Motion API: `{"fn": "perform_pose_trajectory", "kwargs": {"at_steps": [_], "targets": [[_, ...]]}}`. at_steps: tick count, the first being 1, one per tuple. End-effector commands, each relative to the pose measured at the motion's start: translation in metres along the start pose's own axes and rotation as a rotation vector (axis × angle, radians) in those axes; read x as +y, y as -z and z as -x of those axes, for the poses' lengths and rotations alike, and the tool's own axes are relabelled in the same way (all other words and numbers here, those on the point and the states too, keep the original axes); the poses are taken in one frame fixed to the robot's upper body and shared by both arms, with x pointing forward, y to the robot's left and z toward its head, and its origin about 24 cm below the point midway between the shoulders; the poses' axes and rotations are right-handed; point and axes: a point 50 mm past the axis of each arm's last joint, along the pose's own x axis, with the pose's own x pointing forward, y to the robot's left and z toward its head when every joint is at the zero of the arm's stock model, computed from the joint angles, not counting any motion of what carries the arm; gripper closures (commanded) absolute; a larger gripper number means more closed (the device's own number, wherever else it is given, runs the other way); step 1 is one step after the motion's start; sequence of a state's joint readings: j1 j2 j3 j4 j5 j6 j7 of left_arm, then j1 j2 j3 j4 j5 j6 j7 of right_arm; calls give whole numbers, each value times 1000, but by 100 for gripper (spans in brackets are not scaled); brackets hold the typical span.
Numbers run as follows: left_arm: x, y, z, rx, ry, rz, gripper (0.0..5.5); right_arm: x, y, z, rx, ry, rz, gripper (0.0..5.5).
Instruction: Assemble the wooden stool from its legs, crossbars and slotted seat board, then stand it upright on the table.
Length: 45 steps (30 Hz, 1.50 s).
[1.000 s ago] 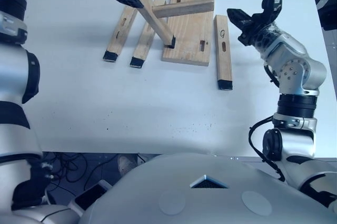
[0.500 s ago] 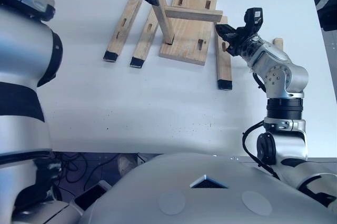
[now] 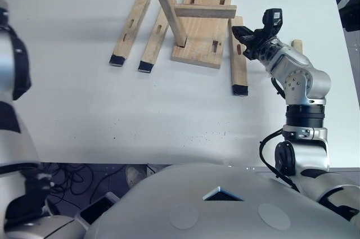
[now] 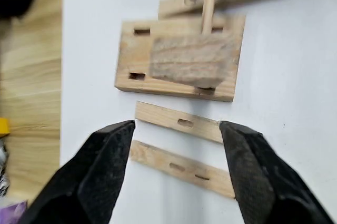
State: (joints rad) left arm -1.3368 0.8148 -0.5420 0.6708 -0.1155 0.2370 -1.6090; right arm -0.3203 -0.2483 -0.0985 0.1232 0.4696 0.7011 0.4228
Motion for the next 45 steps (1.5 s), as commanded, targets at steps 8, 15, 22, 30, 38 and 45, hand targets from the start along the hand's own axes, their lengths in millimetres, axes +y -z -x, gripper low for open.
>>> {"fn": "perform_pose_trajectory", "kwargs": {"at_steps": [8, 15, 22, 30, 38, 45], "targets": [[-57, 125, -40, -217, -509, 589, 219, -25, -12, 17, -138, 196, -21, 550], [-115, 169, -121, -74, -631, 993, 162, -45, -44, 16, -263, 302, -22, 550], [-141, 184, -137, 11, -615, 1075, 213, -48, -42, 16, -254, 317, -18, 550], [-108, 156, -120, -258, -786, 957, 340, -47, -53, 20, -299, 325, 17, 550], [-81, 136, -98, -356, -875, 856, 427, -57, -80, 26, -321, 316, 86, 550], [-134, 137, -134, -285, -797, 1022, 324, -61, -85, 26, -239, 302, 126, 550]]}}
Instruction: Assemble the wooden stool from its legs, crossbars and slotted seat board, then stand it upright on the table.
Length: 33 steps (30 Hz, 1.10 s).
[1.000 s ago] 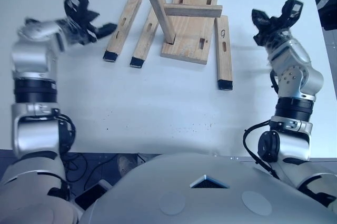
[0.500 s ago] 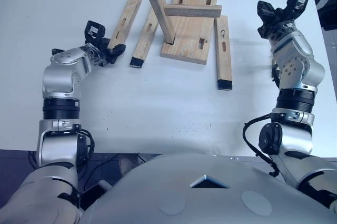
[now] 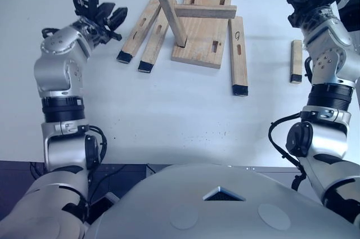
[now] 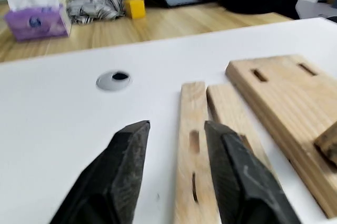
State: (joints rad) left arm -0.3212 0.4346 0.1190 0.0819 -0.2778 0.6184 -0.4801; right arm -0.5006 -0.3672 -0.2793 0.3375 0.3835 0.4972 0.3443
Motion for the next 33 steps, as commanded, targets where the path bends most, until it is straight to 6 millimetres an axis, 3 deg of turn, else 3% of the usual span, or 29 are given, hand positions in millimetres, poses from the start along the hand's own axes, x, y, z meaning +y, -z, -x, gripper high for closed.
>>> {"fn": "perform_pose_trajectory", "kwargs": {"at_steps": [1, 4, 6, 11, 15, 22, 25, 30, 32, 33], "targets": [[-24, 32, 7, 65, -19, 71, 313, -5, -16, -3, 22, -10, 36, 550], [-36, 55, 10, 119, -57, 76, 264, 0, -19, -8, 55, -51, 66, 550], [-33, 66, 9, 147, -109, 42, 254, 0, -22, -9, 63, -58, 78, 550], [-33, 46, 9, 32, -86, 31, 254, 5, -26, -14, 62, -78, 90, 550], [-19, 35, 7, 13, -102, -19, 254, 5, -23, -15, 62, -82, 87, 550], [-6, 81, 5, 193, -80, 35, 254, 4, -25, -19, 56, -91, 88, 550], [1, 91, 4, 195, -108, 47, 287, 4, -28, -20, 51, -93, 94, 550], [2, 82, -4, 79, -135, 37, 350, -1, -34, -22, 43, -82, 98, 550], [1, 64, -3, -60, -143, 45, 350, 2, -43, -25, 30, -106, 111, 550], [-1, 43, -2, -177, -122, 57, 350, 6, -49, -27, 23, -144, 76, 550]]}}
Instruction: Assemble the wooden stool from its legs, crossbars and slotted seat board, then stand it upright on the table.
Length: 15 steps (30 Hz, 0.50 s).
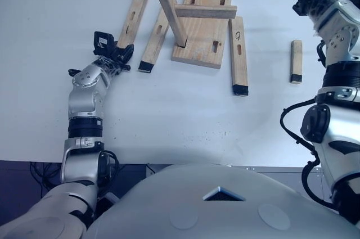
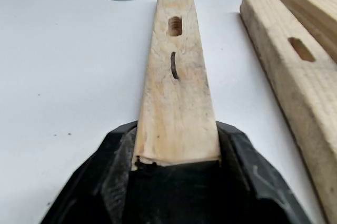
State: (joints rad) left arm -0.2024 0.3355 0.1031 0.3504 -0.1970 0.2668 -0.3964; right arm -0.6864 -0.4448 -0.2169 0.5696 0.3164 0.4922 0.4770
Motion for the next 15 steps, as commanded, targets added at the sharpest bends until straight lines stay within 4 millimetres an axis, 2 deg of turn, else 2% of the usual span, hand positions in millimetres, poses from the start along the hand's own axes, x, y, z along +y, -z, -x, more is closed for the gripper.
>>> {"fn": "perform_pose_trajectory", "kwargs": {"at_steps": [1, 4, 6, 7, 11, 15], "targets": [[-6, -50, 7, -301, 31, 52, 350, 8, -33, -6, -59, -93, -34, 529], [-22, -125, 18, -561, 183, 89, 350, 27, -65, -3, -91, -363, -237, 475], [-40, -171, 33, -682, 366, 101, 350, 39, -96, 8, -151, -590, -351, 443], [-48, -187, 40, -717, 447, 96, 350, 44, -110, 16, -183, -687, -382, 430], [-76, -237, 73, -764, 744, 122, 350, 64, -164, 49, -294, -1049, -387, 362], [-100, -247, 89, -721, 908, 145, 350, 77, -178, 62, -284, -1238, -413, 290]]}}
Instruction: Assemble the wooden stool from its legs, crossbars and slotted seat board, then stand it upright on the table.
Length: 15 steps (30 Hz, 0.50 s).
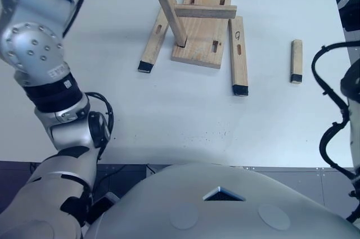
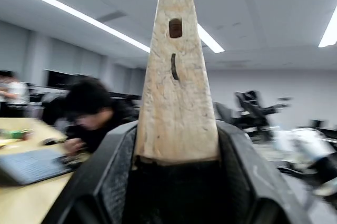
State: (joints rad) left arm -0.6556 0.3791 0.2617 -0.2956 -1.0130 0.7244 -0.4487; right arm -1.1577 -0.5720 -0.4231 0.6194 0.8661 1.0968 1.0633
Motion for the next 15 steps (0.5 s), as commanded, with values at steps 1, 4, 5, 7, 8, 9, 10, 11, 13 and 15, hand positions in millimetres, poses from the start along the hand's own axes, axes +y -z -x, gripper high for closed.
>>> {"fn": "perform_pose_trajectory", "kwargs": {"at_steps": [1, 4, 5, 7, 8, 9, 10, 11, 13, 15], "targets": [[-24, -2, -11, 32, 114, 66, 350, 19, -10, -8, 22, -137, -46, 284], [-35, 14, -17, 69, 143, 129, 350, 20, -7, -9, 22, -166, -73, 225], [-37, 20, -19, 80, 142, 152, 350, 20, -7, -9, 17, -174, -81, 210], [-38, 31, -20, 98, 129, 189, 350, 21, -8, -10, 12, -191, -101, 170], [-37, 39, -19, 113, 118, 214, 350, 21, -9, -10, 1, -201, -126, 168], [-36, 47, -18, 136, 103, 232, 350, 22, -11, -9, -11, -218, -153, 168], [-35, 54, -16, 156, 94, 248, 350, 24, -13, -9, -17, -233, -176, 168], [-36, 59, -15, 173, 100, 262, 350, 25, -13, -9, -18, -244, -191, 168], [-38, 67, -13, 195, 112, 284, 350, 26, -14, -8, -13, -256, -214, 168], [-37, 73, -13, 207, 107, 294, 350, 26, -14, -7, -7, -256, -220, 196]]}}
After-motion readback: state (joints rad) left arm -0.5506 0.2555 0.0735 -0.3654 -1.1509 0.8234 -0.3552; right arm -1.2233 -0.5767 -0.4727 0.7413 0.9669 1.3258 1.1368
